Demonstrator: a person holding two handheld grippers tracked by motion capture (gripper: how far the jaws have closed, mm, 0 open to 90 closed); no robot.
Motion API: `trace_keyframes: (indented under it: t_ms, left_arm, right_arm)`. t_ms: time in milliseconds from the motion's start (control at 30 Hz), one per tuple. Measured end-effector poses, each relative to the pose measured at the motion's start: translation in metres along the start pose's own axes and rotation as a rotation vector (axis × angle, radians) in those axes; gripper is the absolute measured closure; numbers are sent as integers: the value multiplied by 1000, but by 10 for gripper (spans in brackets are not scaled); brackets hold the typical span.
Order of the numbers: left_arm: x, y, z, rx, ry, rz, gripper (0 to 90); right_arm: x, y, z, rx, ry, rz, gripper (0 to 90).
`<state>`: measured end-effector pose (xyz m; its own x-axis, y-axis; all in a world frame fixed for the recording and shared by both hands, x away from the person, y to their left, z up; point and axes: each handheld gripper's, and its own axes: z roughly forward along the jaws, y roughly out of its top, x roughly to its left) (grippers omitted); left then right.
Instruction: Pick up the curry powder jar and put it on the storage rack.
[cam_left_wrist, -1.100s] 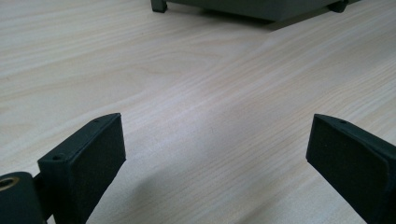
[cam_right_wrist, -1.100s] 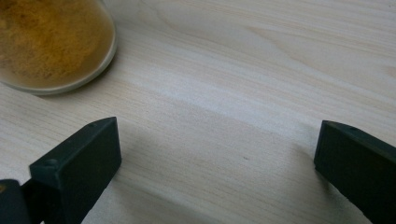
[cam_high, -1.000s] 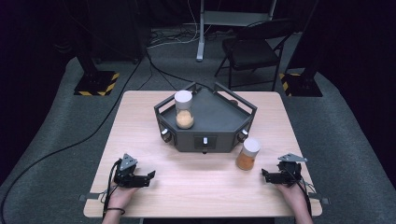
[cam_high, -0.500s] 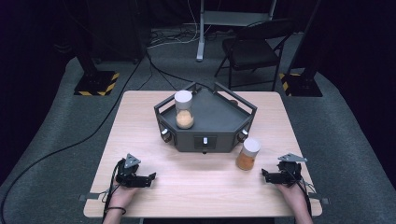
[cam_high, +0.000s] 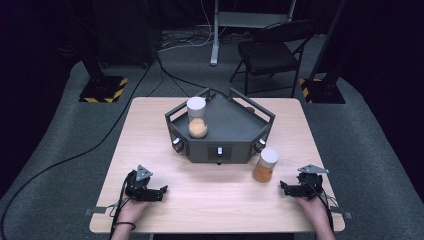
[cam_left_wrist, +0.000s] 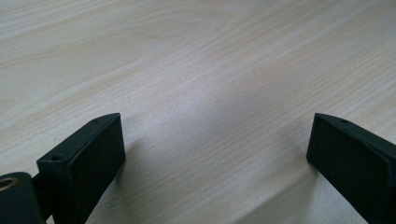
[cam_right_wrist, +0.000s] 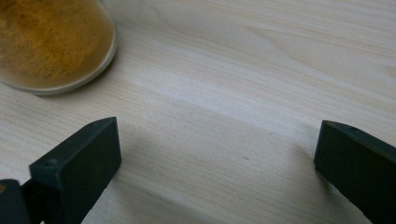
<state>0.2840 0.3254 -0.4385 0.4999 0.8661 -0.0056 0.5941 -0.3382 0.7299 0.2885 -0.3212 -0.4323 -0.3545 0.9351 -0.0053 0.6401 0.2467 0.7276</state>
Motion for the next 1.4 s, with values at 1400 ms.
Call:
trace_keyframes:
  t_ms: [1400]
  left_arm:
    - [2, 1, 1, 1, -6, 6, 37]
  right_arm:
    - [-3, 6, -18, -35, 72, -19, 25]
